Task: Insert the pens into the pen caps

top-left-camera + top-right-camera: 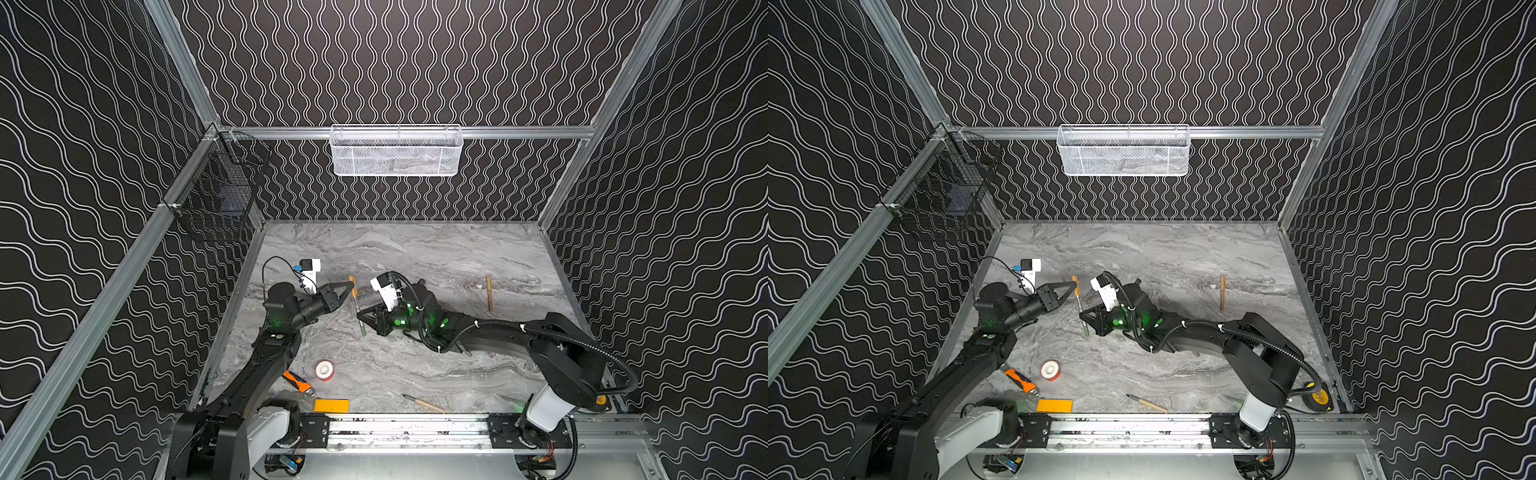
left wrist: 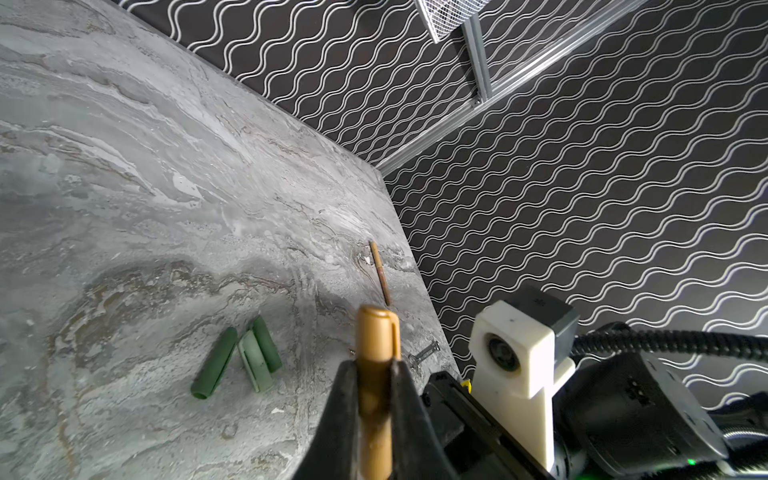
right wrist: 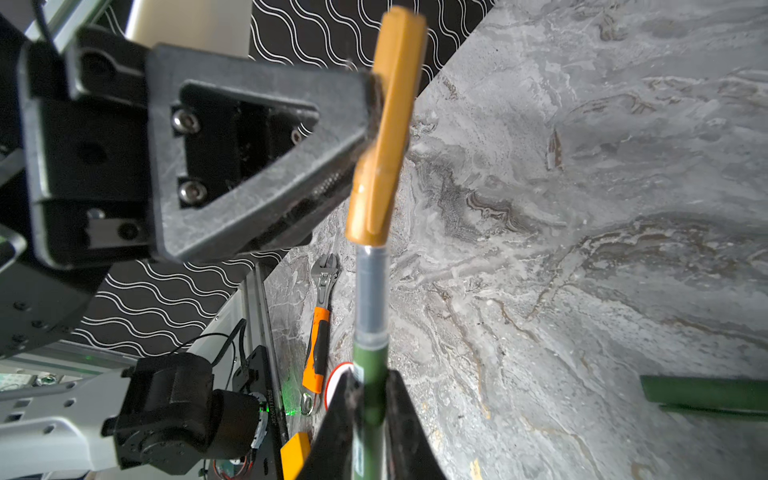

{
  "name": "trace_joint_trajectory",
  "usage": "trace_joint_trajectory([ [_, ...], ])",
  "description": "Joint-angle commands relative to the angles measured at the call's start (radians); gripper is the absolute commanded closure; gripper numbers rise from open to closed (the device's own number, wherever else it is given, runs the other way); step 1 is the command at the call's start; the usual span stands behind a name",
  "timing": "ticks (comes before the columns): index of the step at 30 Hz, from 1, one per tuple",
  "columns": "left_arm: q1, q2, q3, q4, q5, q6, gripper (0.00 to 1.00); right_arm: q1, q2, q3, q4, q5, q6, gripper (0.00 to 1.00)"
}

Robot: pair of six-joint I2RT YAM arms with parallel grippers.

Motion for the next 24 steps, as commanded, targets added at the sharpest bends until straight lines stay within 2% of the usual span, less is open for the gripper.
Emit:
trace_joint_trajectory([
  [1, -0.005, 0.002, 0.007, -0.068, 0.112, -0.014, 0.98, -0.009, -0.019, -0.008, 0.177, 0.051, -0.013, 0.85],
  [6, -0.005, -0.028, 0.004, -0.089, 0.137, 0.005, 0.98, -0.025, -0.029, -0.039, 0.238, 0.044, -0.016, 0.85],
  [11, -0.008, -0.037, -0.035, 0.028, 0.162, -0.050, 0.94, -0.035, -0.038, -0.065, 0.317, -0.001, -0.037, 0.84],
  [15, -0.014, -0.053, -0.043, 0.058, 0.164, -0.059, 0.91, -0.041, -0.041, -0.072, 0.348, -0.041, -0.061, 0.84],
  [20, -0.025, -0.077, -0.023, 0.023, 0.168, -0.038, 0.90, -0.047, -0.041, -0.083, 0.378, -0.051, -0.068, 0.84],
  [24, -0.035, -0.109, 0.005, -0.075, 0.157, 0.020, 0.90, -0.055, -0.043, -0.088, 0.395, -0.056, -0.067, 0.84],
])
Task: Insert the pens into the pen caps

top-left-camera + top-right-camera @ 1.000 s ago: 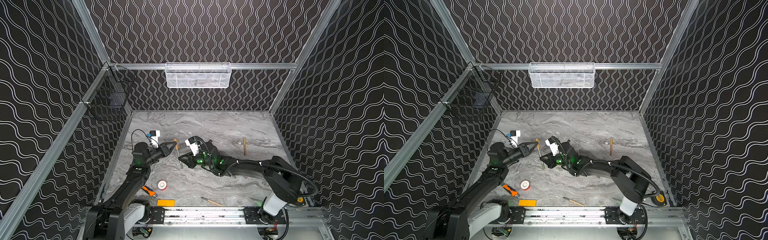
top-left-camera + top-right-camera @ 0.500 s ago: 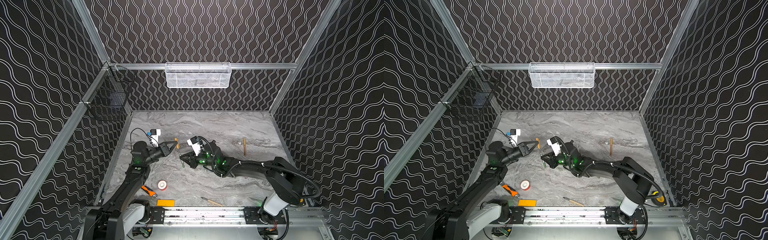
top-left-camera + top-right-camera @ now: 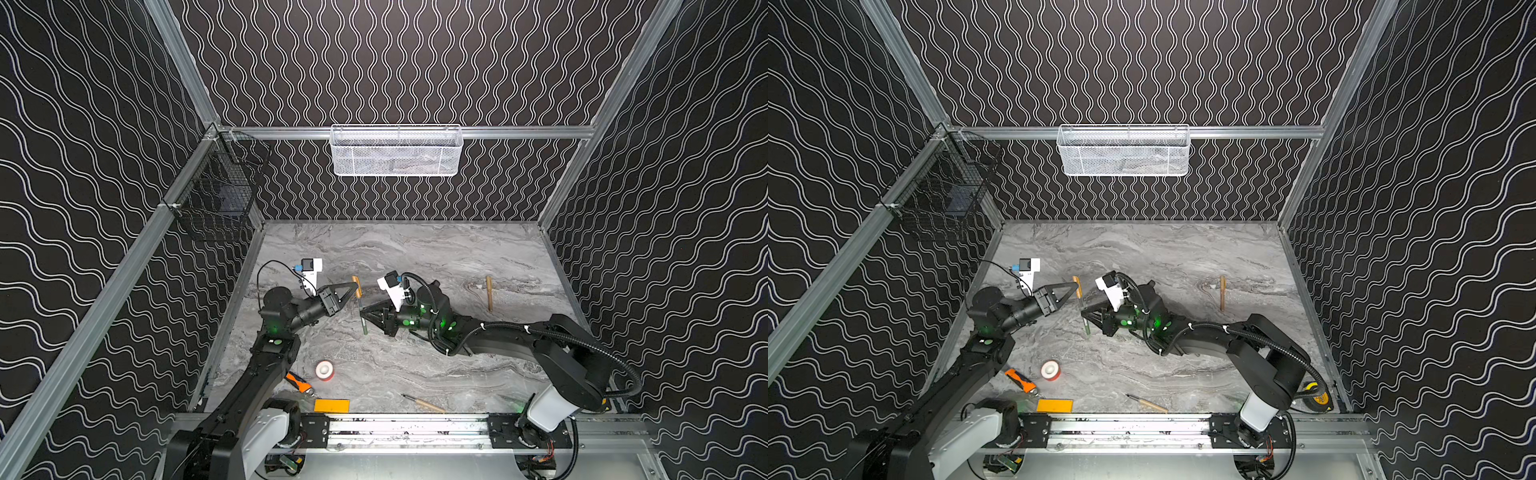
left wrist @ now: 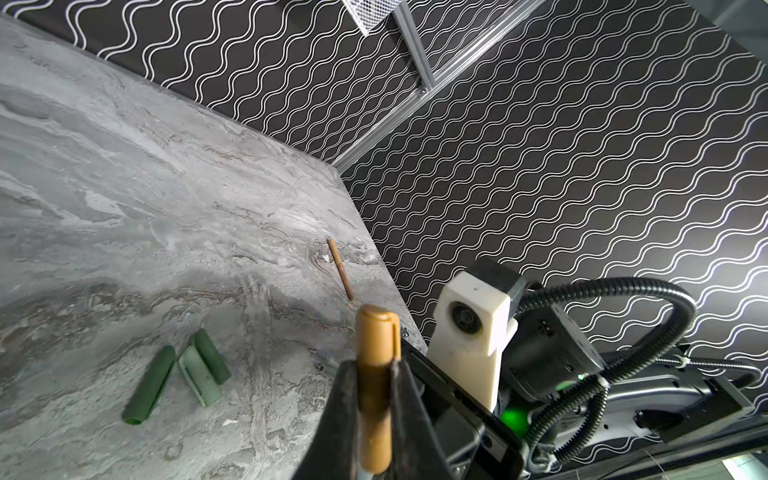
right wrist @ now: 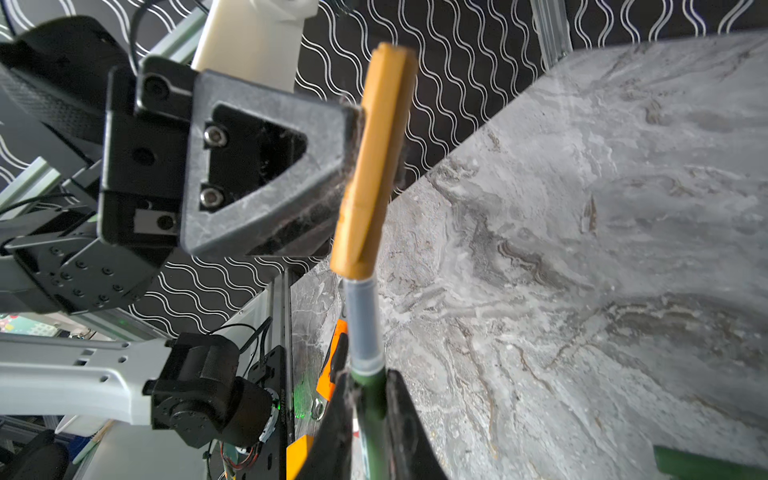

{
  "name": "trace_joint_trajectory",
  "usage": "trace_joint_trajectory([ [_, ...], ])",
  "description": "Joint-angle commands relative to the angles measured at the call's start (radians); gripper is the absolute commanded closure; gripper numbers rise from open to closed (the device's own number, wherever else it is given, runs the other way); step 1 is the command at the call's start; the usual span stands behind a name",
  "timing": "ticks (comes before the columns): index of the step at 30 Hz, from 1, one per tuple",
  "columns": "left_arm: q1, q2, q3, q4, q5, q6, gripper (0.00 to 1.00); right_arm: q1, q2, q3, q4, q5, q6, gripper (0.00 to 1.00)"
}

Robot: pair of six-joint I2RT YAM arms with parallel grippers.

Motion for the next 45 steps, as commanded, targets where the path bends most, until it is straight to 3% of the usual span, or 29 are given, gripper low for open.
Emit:
trace_joint_trajectory([
  [1, -0.014, -0.023, 0.021, -0.149, 0.082, 0.064, 0.90, -0.011, -0.014, 0.002, 0.167, 0.068, -0.002, 0.84],
  [20, -0.030, -0.092, 0.104, -0.342, 0.051, 0.184, 0.63, -0.035, -0.047, 0.013, 0.139, 0.037, -0.060, 0.84],
  [27, -0.030, -0.098, 0.110, -0.308, 0.065, 0.176, 0.44, -0.052, -0.087, 0.012, 0.055, 0.057, -0.051, 0.84],
  [32, -0.031, -0.096, 0.087, -0.184, 0.108, 0.112, 0.34, -0.083, -0.133, -0.008, 0.031, 0.029, -0.008, 0.84],
  [38, -0.083, -0.093, 0.080, -0.076, 0.129, 0.082, 0.32, -0.128, -0.186, -0.013, 0.024, -0.080, 0.074, 0.84],
  [45, -0.214, -0.055, 0.145, -0.185, 0.050, 0.208, 0.37, -0.135, -0.238, 0.007, -0.009, -0.197, 0.111, 0.84],
])
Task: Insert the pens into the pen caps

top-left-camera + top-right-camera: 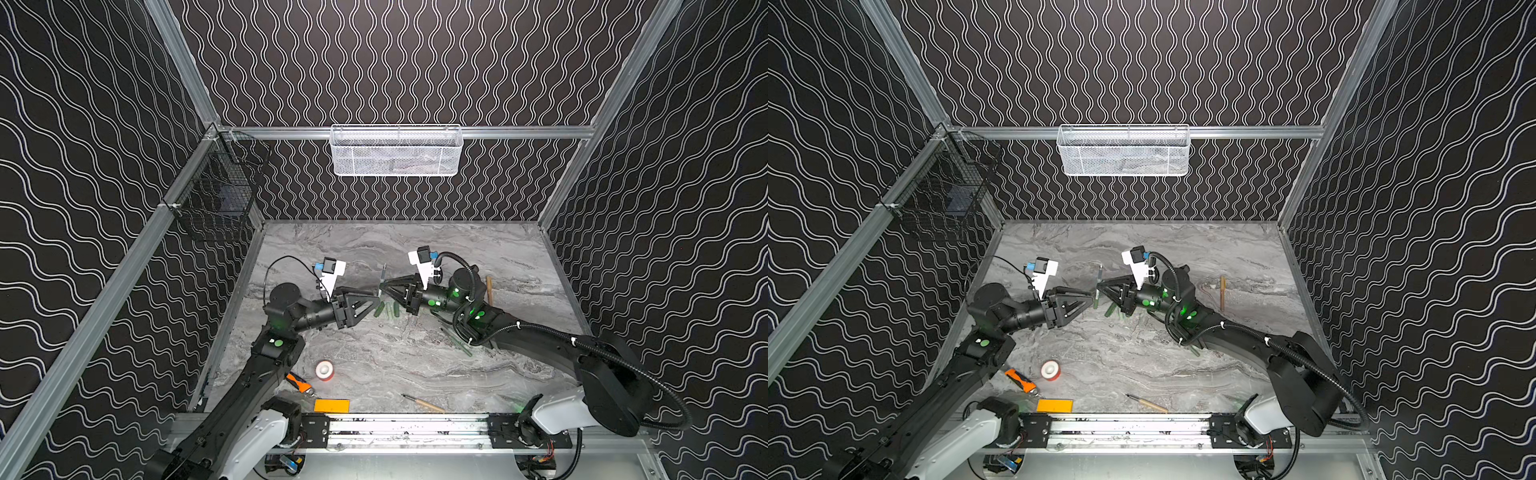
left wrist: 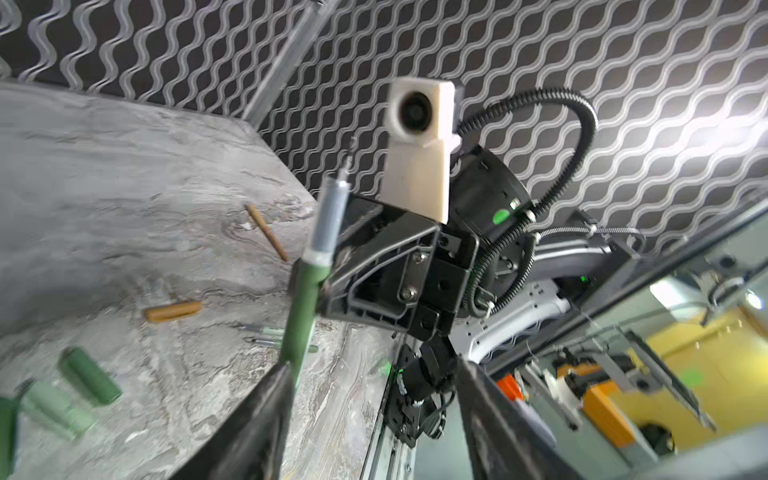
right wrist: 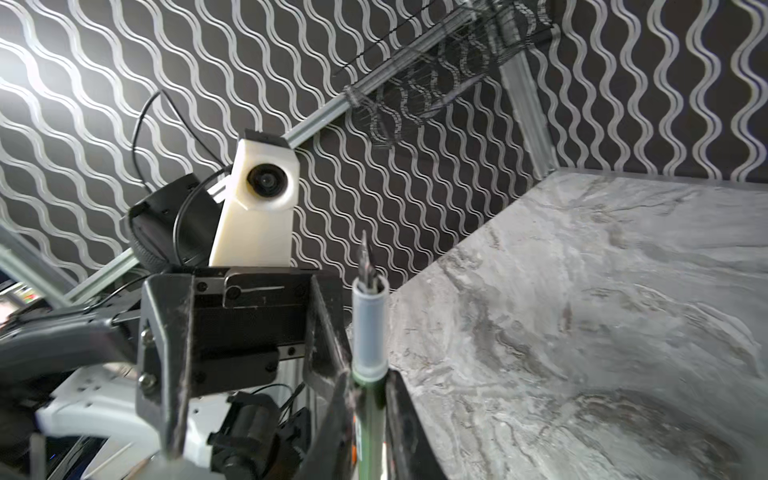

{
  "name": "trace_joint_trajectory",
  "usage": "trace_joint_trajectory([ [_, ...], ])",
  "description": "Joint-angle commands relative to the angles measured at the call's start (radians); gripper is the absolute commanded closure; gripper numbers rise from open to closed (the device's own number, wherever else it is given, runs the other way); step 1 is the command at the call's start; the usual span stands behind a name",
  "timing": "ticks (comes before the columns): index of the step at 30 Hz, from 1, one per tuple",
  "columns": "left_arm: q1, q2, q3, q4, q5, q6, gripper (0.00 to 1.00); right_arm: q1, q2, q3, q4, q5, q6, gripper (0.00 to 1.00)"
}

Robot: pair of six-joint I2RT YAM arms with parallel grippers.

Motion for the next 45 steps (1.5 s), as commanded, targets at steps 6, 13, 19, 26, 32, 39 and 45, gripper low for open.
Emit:
trace_joint_trajectory([
  [6, -0.047, 0.069, 0.035, 0.006, -0.053, 0.071, 0.62, -0.001, -0.052, 0.002, -0.027, -0.104, 0.050, 0.84],
  [13, -0.081, 0.086, 0.056, -0.010, -0.056, 0.098, 0.69, -0.003, -0.061, -0.003, -0.030, -0.104, 0.061, 0.84],
  [19, -0.091, 0.084, 0.064, -0.044, -0.072, 0.118, 0.83, -0.008, -0.047, 0.005, -0.013, -0.112, 0.096, 0.84],
  [26, -0.091, 0.066, 0.067, -0.139, -0.130, 0.163, 0.91, -0.021, -0.056, 0.003, -0.032, -0.117, 0.104, 0.84],
  [32, -0.087, 0.064, 0.079, -0.191, -0.163, 0.178, 0.96, -0.039, -0.088, -0.019, -0.066, -0.102, 0.106, 0.76],
  [39, -0.003, 0.017, 0.120, -0.428, -0.186, 0.266, 0.99, -0.152, -0.166, -0.071, -0.293, -0.043, 0.068, 0.56],
  [45, 0.108, -0.036, 0.193, -0.703, -0.106, 0.416, 1.00, -0.228, -0.024, 0.093, -0.884, 0.216, -0.227, 0.44],
])
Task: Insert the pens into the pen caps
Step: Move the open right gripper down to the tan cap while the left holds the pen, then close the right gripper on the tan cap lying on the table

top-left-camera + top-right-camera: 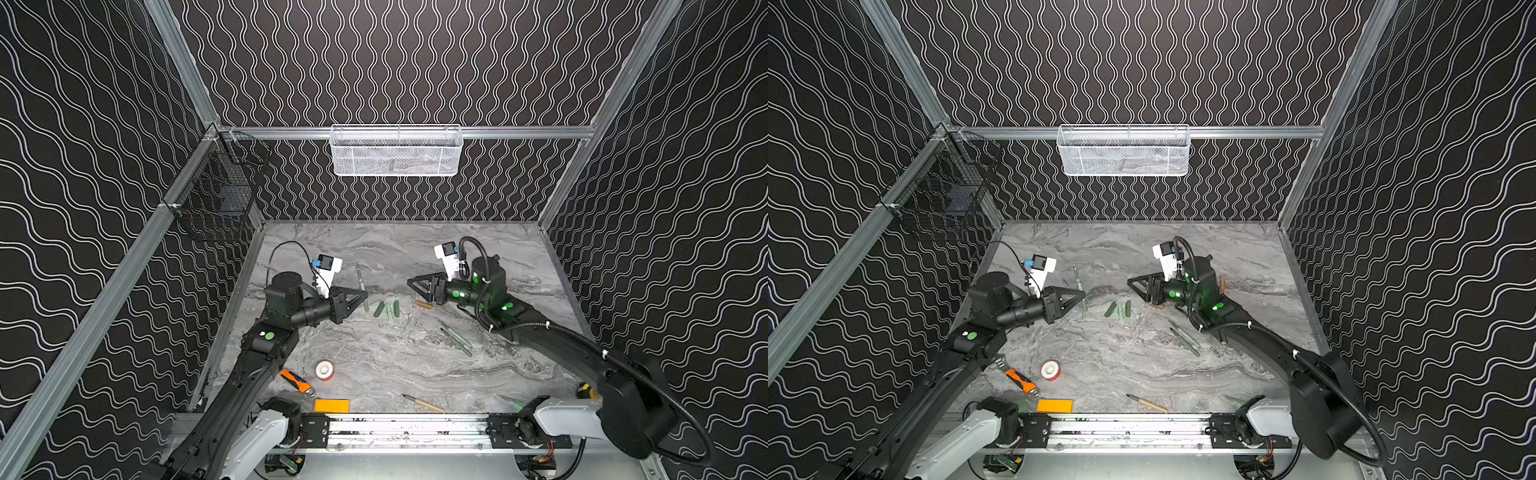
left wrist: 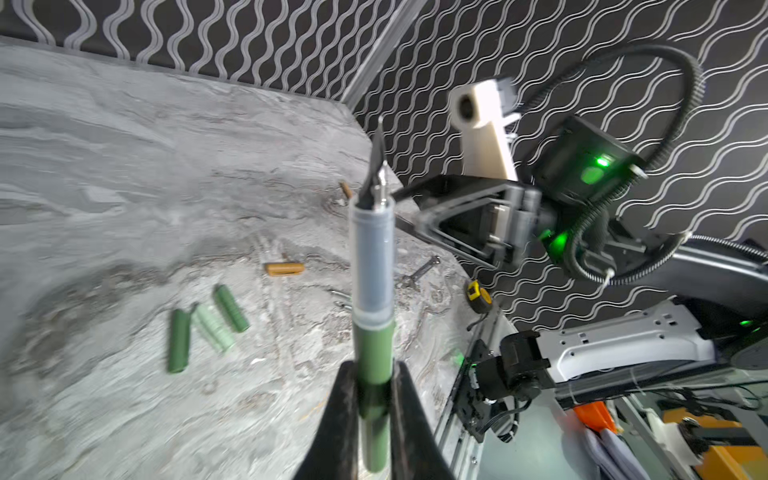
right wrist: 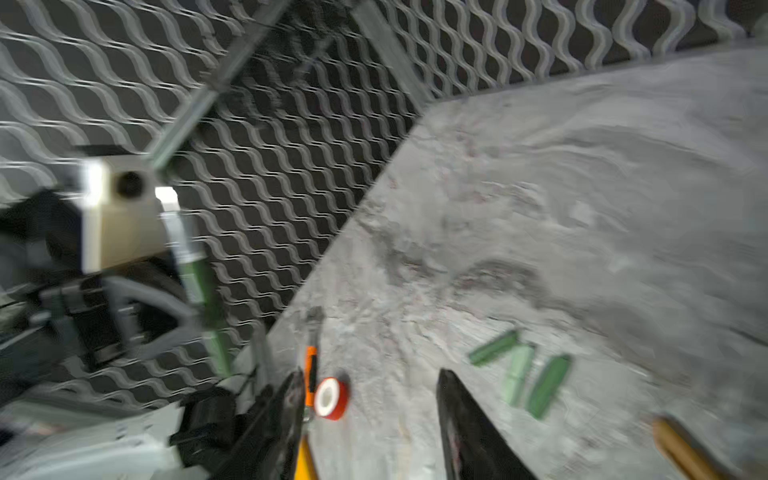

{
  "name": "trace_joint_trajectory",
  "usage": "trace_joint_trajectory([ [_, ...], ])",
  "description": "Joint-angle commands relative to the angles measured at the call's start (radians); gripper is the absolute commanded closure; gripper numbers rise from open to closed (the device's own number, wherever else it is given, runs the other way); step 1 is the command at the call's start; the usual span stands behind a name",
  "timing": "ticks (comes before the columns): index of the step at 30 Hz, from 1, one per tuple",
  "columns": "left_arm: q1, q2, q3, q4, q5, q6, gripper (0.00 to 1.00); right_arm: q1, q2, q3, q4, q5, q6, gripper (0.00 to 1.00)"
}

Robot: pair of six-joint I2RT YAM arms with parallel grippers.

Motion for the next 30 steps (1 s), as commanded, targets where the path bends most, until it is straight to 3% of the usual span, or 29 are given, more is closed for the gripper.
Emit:
trace_joint_trajectory([
  [1, 0.028, -0.019, 0.044, -0.207, 0.052, 0.144, 1.00, -0.010, 0.097, 0.089, -0.400, 0.187, -0.226, 0.43],
  [9, 0.028, -0.114, 0.019, -0.236, 0.109, 0.154, 1.00, -0.017, 0.485, 0.402, -0.732, 0.355, -0.476, 0.41],
  [18, 0.027, -0.138, -0.002, -0.205, 0.116, 0.146, 1.00, -0.020, 0.659, 0.541, -0.821, 0.365, -0.594, 0.41],
  [30, 0.028, -0.150, -0.003, -0.213, 0.105, 0.150, 0.99, -0.019, 0.722, 0.601, -0.857, 0.344, -0.618, 0.69],
])
